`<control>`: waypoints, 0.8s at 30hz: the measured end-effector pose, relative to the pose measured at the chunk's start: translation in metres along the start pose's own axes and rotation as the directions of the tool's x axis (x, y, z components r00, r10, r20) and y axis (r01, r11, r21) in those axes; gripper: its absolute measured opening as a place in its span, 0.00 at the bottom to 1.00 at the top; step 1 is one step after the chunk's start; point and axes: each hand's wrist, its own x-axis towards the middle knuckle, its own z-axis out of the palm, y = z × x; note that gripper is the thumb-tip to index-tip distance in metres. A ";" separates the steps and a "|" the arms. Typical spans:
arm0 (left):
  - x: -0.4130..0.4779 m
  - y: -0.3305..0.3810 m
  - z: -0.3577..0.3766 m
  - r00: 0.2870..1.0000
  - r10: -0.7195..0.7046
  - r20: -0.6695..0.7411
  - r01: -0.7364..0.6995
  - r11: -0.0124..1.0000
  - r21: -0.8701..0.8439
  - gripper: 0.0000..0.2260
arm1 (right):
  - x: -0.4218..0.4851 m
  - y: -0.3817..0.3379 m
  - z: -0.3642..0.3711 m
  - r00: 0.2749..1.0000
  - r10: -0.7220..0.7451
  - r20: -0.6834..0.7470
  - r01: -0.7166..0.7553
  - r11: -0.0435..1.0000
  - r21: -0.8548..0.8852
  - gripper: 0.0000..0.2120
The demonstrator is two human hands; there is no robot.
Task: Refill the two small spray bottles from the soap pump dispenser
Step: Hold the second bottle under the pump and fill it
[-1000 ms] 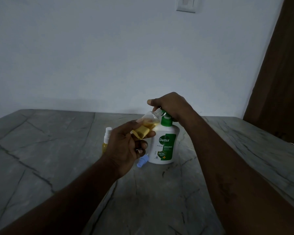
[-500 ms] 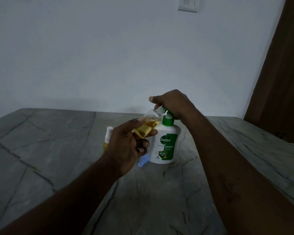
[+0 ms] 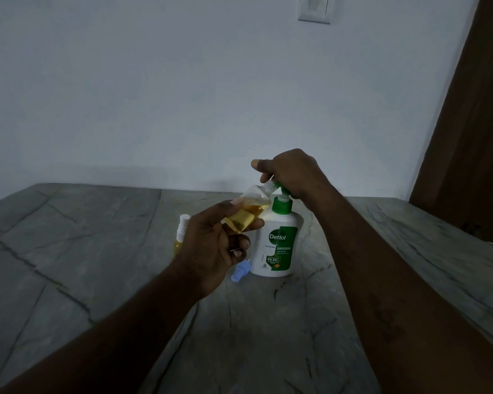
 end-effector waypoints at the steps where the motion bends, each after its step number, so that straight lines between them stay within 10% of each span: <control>1: 0.000 0.000 0.000 1.000 -0.001 0.002 0.001 1.000 -0.003 0.25 | 0.000 -0.001 -0.001 1.000 -0.015 -0.013 0.015 1.000 -0.003 0.19; 24: 0.000 0.001 0.001 1.000 -0.013 -0.015 0.013 1.000 -0.008 0.23 | 0.004 0.003 0.004 1.000 0.007 -0.025 -0.008 1.000 -0.019 0.20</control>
